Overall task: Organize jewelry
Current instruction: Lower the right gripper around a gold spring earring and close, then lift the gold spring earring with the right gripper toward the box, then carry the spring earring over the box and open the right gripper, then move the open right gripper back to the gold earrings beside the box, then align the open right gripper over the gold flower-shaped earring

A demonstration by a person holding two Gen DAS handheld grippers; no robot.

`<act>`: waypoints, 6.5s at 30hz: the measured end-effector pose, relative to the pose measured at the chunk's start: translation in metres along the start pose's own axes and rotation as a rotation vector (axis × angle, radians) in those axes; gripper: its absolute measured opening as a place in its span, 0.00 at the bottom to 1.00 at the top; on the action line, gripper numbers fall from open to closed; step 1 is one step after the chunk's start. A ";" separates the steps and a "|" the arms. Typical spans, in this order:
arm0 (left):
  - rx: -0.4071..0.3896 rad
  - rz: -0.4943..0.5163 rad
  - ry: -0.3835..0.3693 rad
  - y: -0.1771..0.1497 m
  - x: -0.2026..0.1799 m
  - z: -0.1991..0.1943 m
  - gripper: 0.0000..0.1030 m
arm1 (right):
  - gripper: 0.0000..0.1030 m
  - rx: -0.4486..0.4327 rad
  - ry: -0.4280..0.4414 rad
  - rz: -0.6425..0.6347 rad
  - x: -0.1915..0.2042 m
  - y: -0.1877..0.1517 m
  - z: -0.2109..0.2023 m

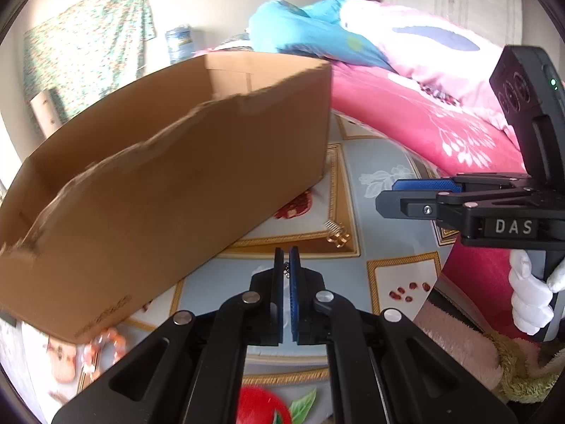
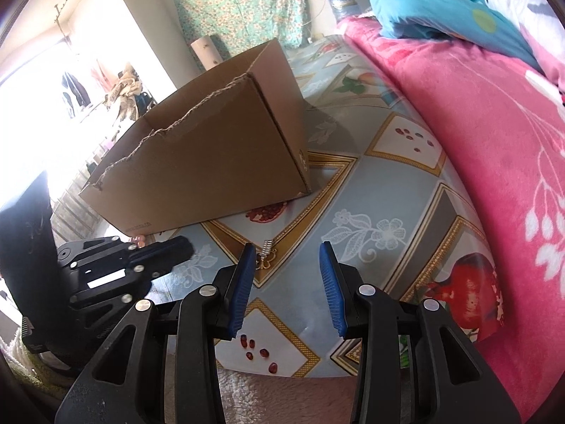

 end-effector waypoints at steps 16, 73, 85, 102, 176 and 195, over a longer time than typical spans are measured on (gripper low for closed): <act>-0.034 -0.070 0.002 -0.018 0.019 -0.008 0.02 | 0.23 0.048 -0.056 -0.130 0.030 0.003 0.022; -0.305 -0.101 -0.058 0.031 0.033 -0.117 0.02 | 0.02 -0.098 0.058 -0.172 0.071 0.081 -0.039; -0.189 -0.171 -0.002 0.080 0.109 -0.082 0.02 | 0.02 -0.045 0.215 -0.185 0.080 0.148 0.014; 0.059 -0.316 -0.023 0.079 0.149 -0.008 0.21 | 0.12 0.069 0.164 -0.182 0.059 0.182 0.065; 0.081 -0.218 0.099 -0.057 0.060 -0.018 0.09 | 0.30 0.156 -0.037 -0.309 0.025 0.004 0.043; 0.084 -0.220 0.099 -0.058 0.062 -0.020 0.09 | 0.30 0.184 0.021 -0.256 0.034 -0.005 0.044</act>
Point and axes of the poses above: each gripper's, at about its wrist camera, not at the fingertips, and z roughly the way its jaws point, x to its left, y to its top, the point moved 3 cm from there along z, roughly the way its jaws point
